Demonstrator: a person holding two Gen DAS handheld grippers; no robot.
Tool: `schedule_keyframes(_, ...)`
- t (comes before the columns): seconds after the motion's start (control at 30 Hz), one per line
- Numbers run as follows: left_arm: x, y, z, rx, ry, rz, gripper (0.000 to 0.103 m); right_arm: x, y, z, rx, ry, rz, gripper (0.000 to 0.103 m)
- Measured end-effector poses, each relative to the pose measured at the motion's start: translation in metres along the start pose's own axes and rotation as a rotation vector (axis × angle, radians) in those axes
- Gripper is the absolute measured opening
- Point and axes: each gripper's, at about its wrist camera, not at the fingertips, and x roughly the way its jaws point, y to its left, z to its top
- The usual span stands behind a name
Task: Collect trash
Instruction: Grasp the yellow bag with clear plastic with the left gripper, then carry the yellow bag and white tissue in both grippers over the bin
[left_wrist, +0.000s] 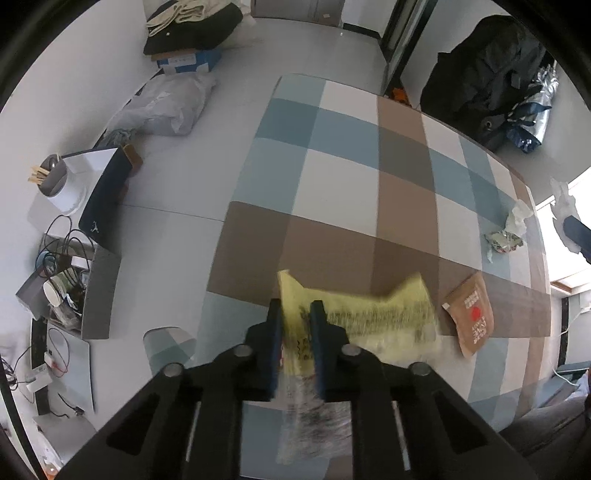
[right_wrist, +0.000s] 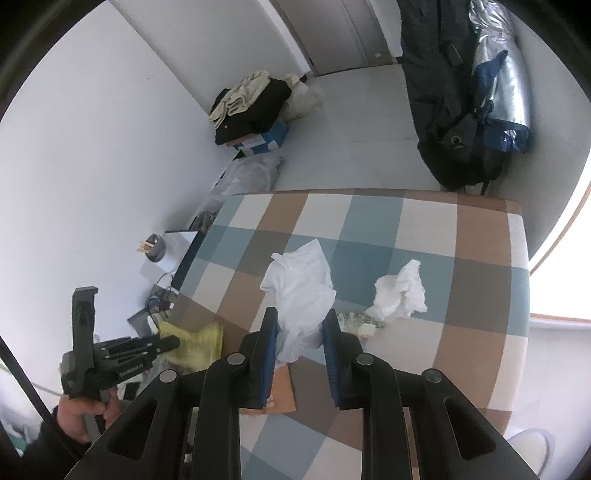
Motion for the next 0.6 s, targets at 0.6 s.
schedule_keyframes(0.6,-0.045,-0.005,0.004,-0.022,-0.199,-0.104,0.004,-0.001,0.001,-0.002,0.002,-0.002,0.002,0.022)
